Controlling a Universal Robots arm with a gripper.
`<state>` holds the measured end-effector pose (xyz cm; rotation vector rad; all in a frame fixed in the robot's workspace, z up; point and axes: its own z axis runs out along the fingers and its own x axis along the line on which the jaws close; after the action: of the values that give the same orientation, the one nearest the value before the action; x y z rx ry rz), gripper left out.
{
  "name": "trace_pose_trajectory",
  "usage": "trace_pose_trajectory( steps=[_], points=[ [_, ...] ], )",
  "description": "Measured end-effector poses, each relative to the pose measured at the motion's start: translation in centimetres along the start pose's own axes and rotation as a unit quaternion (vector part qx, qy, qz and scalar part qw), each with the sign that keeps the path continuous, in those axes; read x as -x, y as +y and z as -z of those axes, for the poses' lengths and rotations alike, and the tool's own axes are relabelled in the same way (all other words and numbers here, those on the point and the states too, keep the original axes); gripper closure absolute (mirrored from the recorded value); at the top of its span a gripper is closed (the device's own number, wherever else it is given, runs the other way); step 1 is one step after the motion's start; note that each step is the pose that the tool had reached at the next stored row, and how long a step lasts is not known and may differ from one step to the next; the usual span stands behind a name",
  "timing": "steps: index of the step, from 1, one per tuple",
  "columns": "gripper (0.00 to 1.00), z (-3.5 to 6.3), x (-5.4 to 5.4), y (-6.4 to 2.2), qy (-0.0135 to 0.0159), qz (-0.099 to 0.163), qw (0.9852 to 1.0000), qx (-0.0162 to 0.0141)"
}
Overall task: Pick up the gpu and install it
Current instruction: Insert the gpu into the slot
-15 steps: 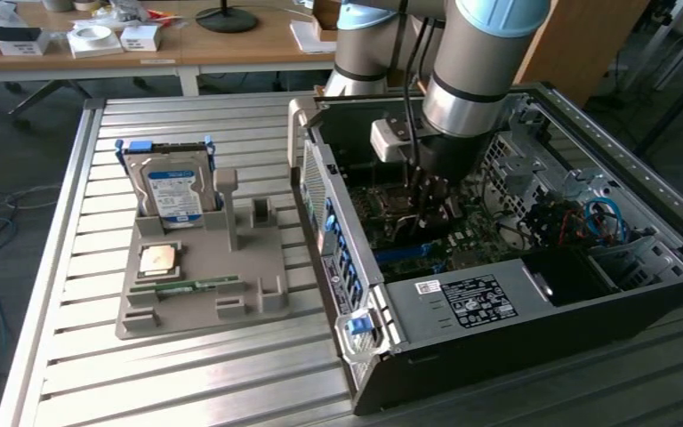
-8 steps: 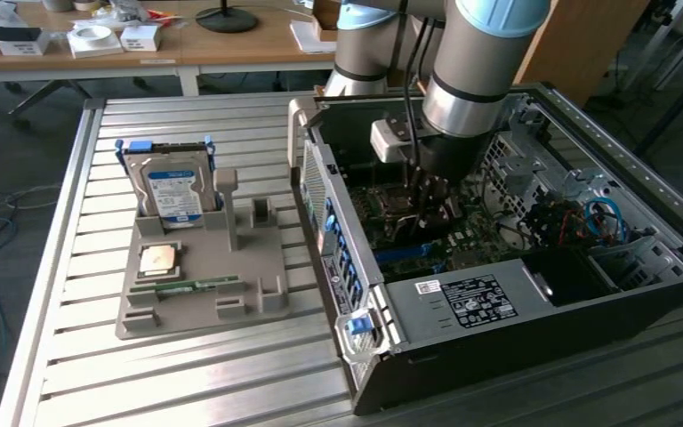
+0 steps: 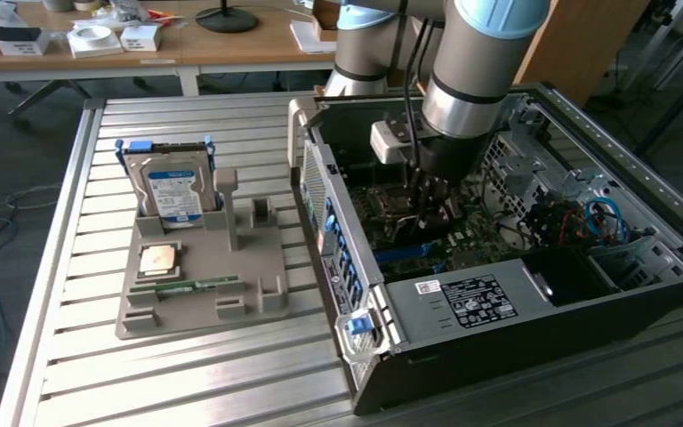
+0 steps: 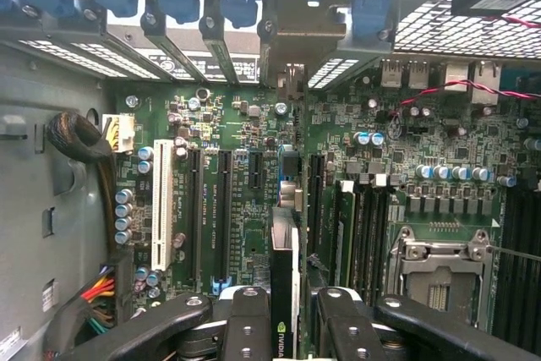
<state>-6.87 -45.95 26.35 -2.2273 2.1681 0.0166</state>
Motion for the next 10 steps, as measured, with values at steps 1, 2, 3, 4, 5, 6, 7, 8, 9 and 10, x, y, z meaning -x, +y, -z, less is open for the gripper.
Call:
trace_pose_trajectory(
  steps=[1,2,3,4,5,6,7,8,9,10],
  points=[
    [0.74,-0.02,0.00,0.02,0.0002,0.000,1.0000,0.0001],
    [0.74,-0.05,0.00,0.02,0.0002,0.001,1.0000,0.0001],
    [0.74,-0.07,-0.01,0.03,0.0003,0.001,1.0000,0.0002],
    [0.74,-0.10,-0.01,0.05,0.0002,0.001,1.0000,0.0002],
    [0.74,-0.13,-0.01,0.05,0.0002,0.002,1.0000,0.0002],
    [0.74,-0.15,-0.01,0.06,0.0003,0.002,1.0000,0.0002],
    [0.74,-0.19,-0.01,0.06,0.0002,0.002,1.0000,0.0002],
    [0.74,-0.21,-0.01,0.07,0.0002,0.002,1.0000,0.0002],
    [0.74,-0.22,-0.01,0.07,0.0003,0.003,1.0000,0.0002],
    [0.74,-0.27,-0.01,0.07,0.0001,0.003,1.0000,0.0002]
  ],
)
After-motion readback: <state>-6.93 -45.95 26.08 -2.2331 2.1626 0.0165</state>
